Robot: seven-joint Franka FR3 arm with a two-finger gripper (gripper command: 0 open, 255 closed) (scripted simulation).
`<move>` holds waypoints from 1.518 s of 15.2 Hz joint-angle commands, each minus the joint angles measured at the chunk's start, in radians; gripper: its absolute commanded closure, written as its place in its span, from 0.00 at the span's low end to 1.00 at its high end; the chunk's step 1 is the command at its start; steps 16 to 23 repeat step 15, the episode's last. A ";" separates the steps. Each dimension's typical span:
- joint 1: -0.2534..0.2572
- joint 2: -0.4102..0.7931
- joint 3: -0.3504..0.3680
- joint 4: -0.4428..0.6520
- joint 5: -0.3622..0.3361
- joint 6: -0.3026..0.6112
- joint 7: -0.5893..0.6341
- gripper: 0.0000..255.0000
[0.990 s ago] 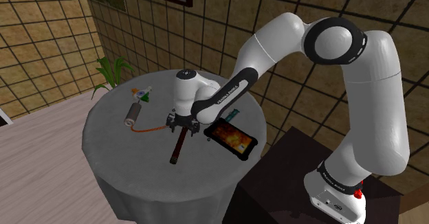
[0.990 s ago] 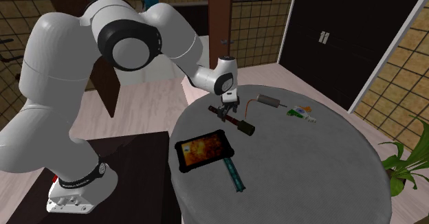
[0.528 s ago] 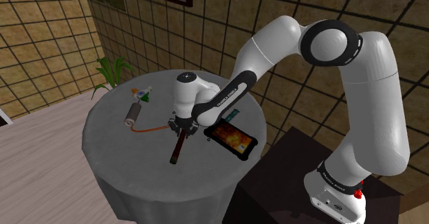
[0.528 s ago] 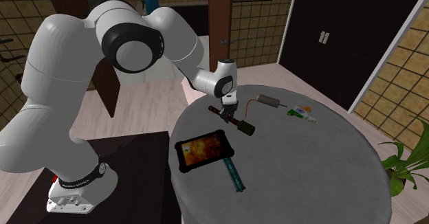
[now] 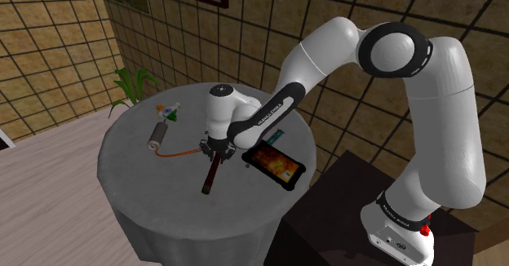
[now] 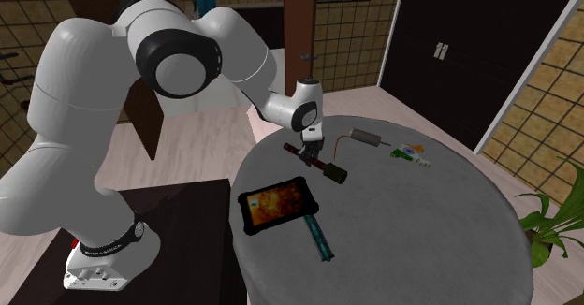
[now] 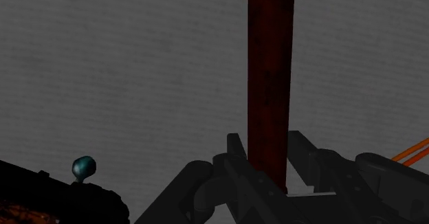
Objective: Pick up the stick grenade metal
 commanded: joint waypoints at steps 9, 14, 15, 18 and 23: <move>-0.037 -0.101 0.049 -0.015 0.056 -0.083 -0.041 1.00; -0.050 -0.141 0.068 -0.015 0.081 -0.121 -0.058 1.00; -0.050 -0.141 0.068 -0.015 0.081 -0.121 -0.058 1.00; -0.050 -0.141 0.068 -0.015 0.081 -0.121 -0.058 1.00; -0.050 -0.141 0.068 -0.015 0.081 -0.121 -0.058 1.00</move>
